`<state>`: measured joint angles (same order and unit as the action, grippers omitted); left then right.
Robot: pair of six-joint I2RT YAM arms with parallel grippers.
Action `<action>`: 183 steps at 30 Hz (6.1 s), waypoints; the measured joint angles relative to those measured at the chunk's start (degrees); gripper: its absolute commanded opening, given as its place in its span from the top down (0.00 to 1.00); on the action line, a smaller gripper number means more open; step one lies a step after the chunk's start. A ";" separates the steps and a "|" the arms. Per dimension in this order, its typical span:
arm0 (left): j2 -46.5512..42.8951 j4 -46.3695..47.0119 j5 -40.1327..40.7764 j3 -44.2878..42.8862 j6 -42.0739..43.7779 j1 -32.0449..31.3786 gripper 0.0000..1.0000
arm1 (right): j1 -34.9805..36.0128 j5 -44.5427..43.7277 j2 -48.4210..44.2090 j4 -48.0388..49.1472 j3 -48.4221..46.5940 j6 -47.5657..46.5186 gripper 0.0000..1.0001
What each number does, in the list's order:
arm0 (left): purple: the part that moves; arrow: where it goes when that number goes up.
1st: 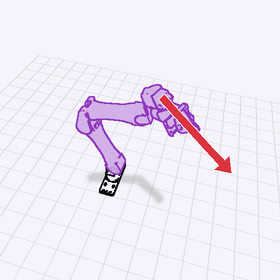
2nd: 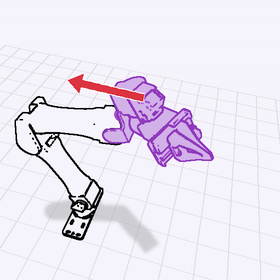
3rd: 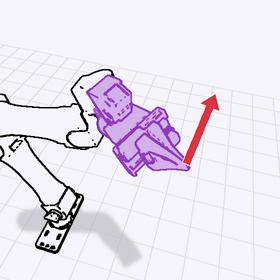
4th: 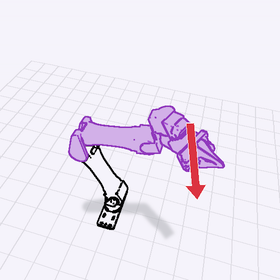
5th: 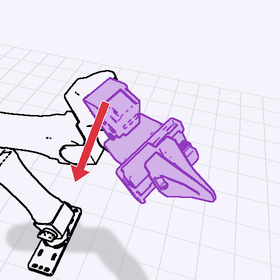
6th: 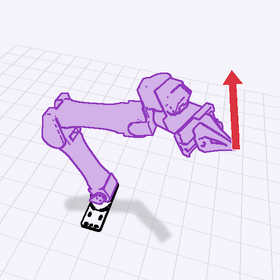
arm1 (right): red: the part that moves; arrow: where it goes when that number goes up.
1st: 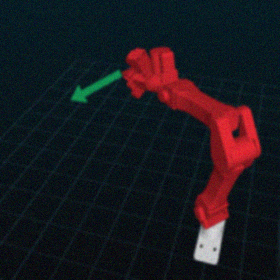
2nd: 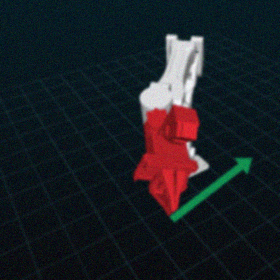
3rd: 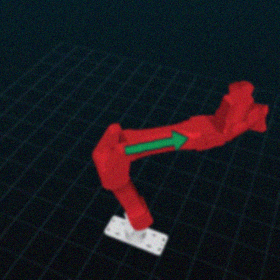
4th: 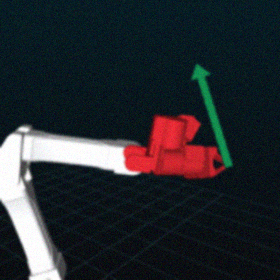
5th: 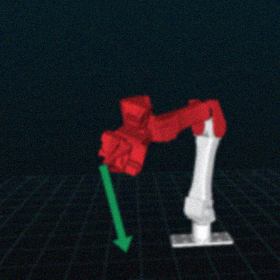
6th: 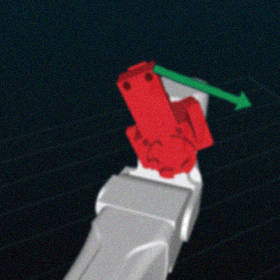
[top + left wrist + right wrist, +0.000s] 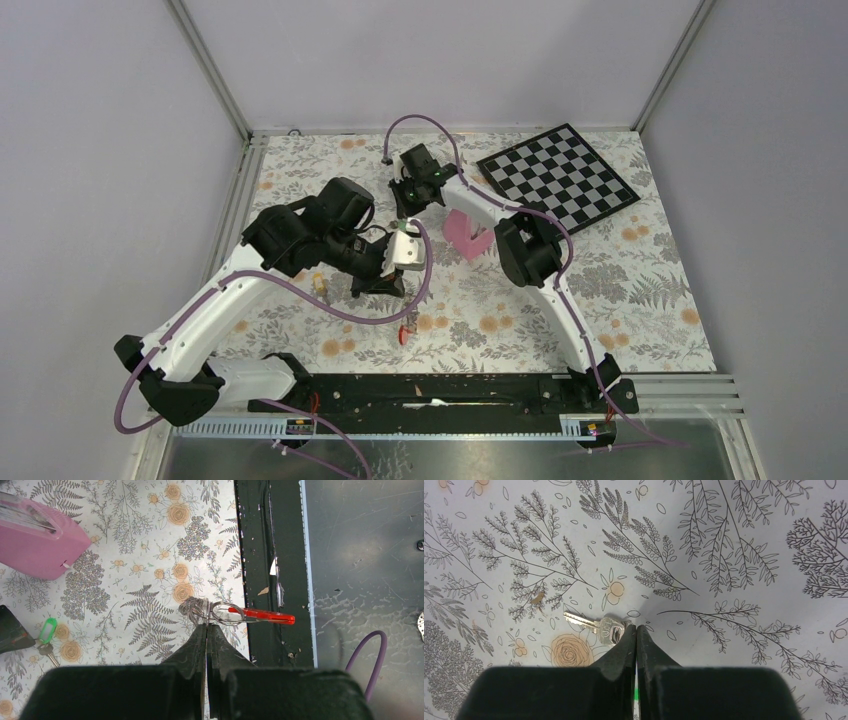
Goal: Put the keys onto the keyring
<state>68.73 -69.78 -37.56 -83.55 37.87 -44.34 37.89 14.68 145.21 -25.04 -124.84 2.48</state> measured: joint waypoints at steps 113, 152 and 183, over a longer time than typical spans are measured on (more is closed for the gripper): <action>4.50 -0.83 4.68 0.00 3.32 0.00 1.00 | -1.11 -0.68 -59.76 2.95 78.27 -34.80 0.71; 4.37 -0.83 4.61 0.00 3.30 0.00 1.00 | -1.55 -0.63 -58.69 1.55 79.49 -34.77 1.00; 13.07 14.38 3.06 -3.13 -4.26 0.00 1.00 | -6.91 20.63 -74.71 -14.58 58.34 -40.81 1.00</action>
<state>81.80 -55.40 -34.50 -86.67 33.61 -44.34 30.98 35.31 70.50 -39.62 -66.50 -38.33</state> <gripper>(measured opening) 0.010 0.019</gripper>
